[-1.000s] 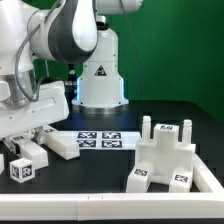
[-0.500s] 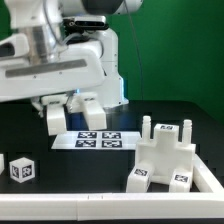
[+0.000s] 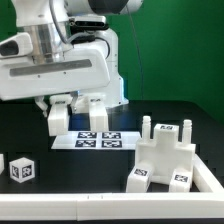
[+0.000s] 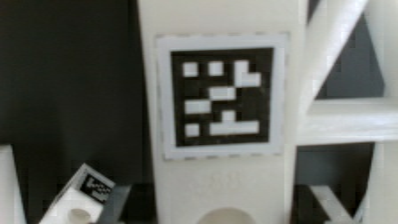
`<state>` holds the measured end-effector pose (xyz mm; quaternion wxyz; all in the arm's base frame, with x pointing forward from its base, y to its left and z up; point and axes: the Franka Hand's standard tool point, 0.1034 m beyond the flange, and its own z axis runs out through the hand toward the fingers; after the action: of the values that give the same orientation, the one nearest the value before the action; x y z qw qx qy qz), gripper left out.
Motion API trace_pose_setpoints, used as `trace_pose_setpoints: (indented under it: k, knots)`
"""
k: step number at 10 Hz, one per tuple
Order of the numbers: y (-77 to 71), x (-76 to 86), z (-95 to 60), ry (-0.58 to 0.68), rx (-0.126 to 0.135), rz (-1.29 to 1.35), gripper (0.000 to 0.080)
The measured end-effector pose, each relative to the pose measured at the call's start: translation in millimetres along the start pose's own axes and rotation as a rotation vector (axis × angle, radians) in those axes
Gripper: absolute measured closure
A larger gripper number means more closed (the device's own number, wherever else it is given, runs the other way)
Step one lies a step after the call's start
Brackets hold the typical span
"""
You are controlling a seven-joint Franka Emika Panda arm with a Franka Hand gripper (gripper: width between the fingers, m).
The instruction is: Assemble chair
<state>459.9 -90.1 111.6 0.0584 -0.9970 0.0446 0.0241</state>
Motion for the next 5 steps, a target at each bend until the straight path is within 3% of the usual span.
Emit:
trace_pose_setpoints:
  k: [2, 4, 5]
  knots:
    - [-32.9, 15.3, -18.4, 0.007, 0.007, 0.164, 0.0515]
    - [-41.2, 27.9, -24.9, 0.002, 0.013, 0.236, 0.0515]
    - [-40.4, 25.4, -22.7, -0.002, 0.012, 0.222, 0.0515]
